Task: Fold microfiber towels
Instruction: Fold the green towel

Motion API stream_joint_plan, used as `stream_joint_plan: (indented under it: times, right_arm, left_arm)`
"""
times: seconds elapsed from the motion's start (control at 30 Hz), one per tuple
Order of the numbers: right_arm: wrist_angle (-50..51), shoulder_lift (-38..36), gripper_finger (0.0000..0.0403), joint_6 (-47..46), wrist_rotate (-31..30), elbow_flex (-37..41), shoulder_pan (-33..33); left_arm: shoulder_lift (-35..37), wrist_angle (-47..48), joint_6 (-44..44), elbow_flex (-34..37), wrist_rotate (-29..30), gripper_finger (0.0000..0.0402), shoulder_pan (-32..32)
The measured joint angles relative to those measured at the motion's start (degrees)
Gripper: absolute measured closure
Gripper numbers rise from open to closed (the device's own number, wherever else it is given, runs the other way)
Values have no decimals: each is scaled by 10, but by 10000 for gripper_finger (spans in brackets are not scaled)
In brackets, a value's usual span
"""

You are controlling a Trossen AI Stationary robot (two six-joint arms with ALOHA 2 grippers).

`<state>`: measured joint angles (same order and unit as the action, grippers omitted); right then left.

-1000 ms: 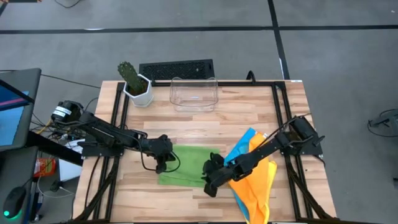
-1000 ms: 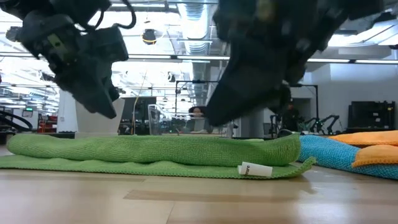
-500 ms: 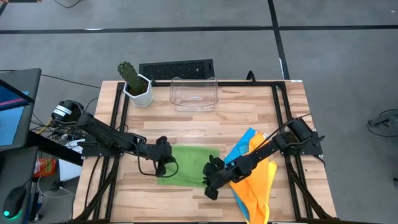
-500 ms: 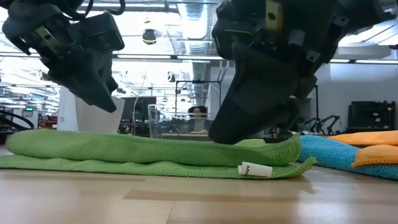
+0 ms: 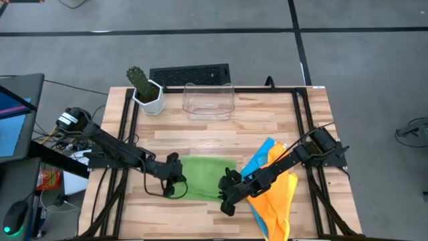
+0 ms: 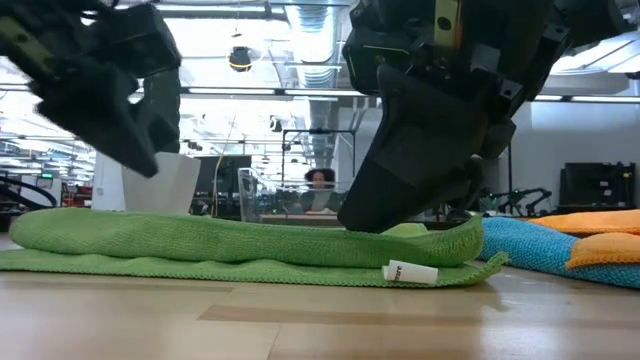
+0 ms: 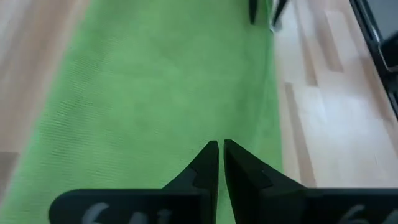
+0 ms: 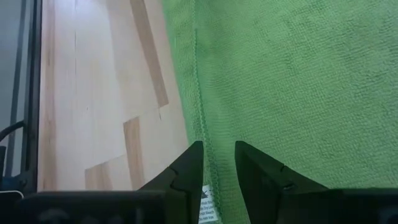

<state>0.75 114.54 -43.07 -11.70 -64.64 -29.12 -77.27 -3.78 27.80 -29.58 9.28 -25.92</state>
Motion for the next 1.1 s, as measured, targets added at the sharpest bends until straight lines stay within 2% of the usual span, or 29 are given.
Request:
stream_joint_plan:
  times: [0.23,0.7,0.83,1.0,1.1]
  right_arm:
    - [0,0,285,0,-1,0,0]
    - [0,0,285,-6,1,0,-1]
    - [0,0,285,-20,13,0,-4]
    - [0,-1,285,-24,14,0,-16]
    - [0,-1,285,-30,13,0,-18]
  left_arm:
    - [-66,-43,64,1,-18,386,-42]
    - [-68,-30,133,-26,-27,386,-129]
    - [-66,-25,154,-26,3,386,-139]
    - [-26,-47,137,-37,47,386,-134]
    - [-8,-50,118,-45,110,386,-127]
